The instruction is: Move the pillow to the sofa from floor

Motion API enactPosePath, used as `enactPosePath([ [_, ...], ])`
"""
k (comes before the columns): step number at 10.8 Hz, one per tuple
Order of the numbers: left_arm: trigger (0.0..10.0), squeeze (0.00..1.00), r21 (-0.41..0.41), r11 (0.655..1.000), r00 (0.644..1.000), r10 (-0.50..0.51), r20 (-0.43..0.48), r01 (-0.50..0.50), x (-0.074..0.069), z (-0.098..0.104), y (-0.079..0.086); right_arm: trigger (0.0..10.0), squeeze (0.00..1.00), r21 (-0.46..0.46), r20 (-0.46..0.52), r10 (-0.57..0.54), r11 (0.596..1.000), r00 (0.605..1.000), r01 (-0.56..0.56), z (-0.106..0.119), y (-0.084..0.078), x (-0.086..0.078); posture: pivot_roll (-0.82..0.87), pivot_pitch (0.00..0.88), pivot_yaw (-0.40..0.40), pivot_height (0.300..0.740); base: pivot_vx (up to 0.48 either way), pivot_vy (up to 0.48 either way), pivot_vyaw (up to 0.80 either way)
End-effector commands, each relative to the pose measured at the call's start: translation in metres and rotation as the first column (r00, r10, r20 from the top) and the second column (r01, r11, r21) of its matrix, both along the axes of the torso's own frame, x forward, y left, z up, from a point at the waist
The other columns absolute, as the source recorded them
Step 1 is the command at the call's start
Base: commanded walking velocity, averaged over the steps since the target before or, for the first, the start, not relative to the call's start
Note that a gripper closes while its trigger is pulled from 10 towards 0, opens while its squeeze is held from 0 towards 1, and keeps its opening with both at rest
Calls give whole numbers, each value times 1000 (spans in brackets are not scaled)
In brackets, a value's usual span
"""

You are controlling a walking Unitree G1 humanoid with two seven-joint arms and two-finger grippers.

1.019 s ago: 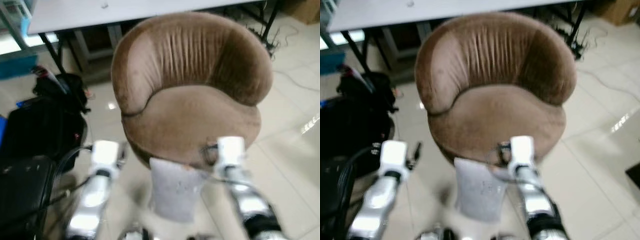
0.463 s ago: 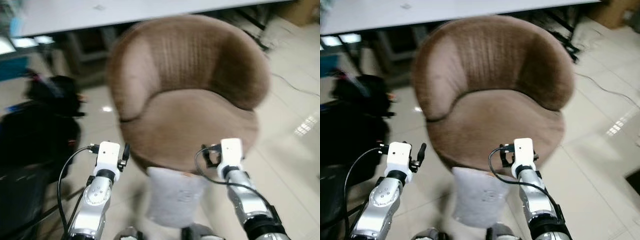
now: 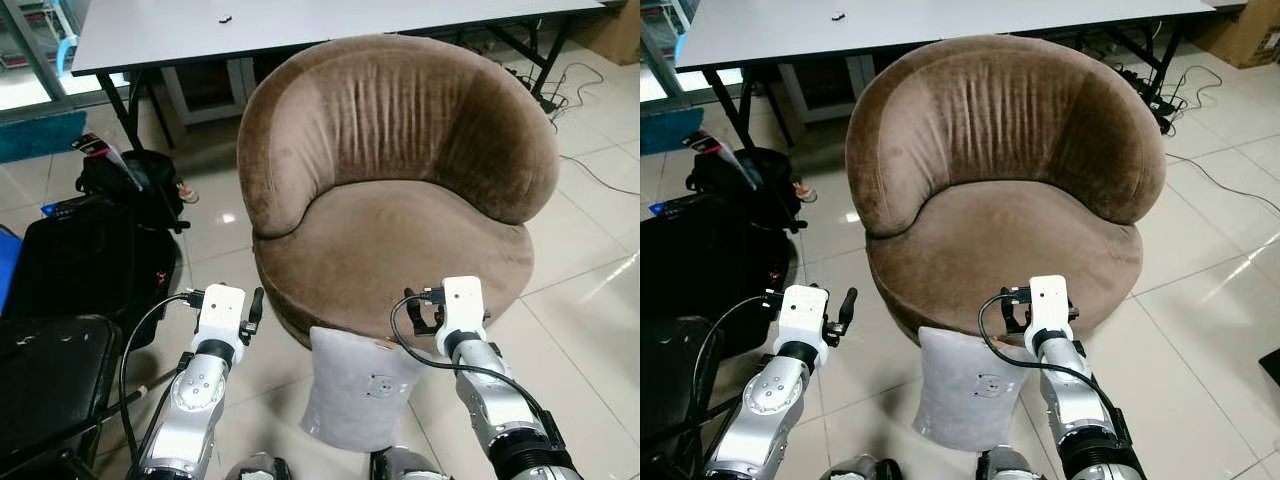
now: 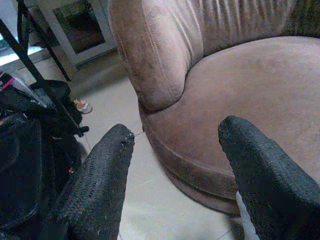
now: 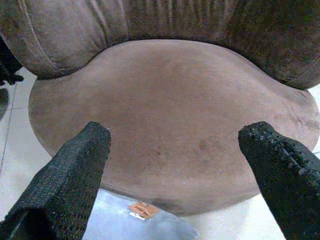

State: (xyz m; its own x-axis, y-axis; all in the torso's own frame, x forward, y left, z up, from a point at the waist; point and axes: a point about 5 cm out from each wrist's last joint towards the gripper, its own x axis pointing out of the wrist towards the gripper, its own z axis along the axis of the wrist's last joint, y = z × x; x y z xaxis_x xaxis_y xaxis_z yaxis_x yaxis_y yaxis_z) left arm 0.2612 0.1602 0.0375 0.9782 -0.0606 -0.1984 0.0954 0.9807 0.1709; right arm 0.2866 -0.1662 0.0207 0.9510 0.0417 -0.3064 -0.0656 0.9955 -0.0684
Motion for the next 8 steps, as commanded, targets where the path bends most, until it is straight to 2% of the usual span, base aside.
enactPosePath([
  [1, 10000, 0, 8, 1000, 1000, 2, -8, -2, 0, -2, 1, 10000, 0, -7, 20, -4, 1000, 1000, 4, 5, -3, 3, -16, 124, 22, 740, 0, 0, 0],
  [4, 10000, 0, 11, 1000, 1000, 9, 8, -9, 2, 2, 1, 10000, 0, -11, 21, -2, 1000, 1000, 2, 7, -4, 4, -15, 137, 15, 740, 0, 0, 0],
  [8, 10000, 0, 30, 999, 998, -12, 58, 10, 9, 12, -1, 10000, 0, 19, 75, -48, 999, 996, 47, 16, -10, 7, -20, 180, 28, 740, 0, 0, 0],
])
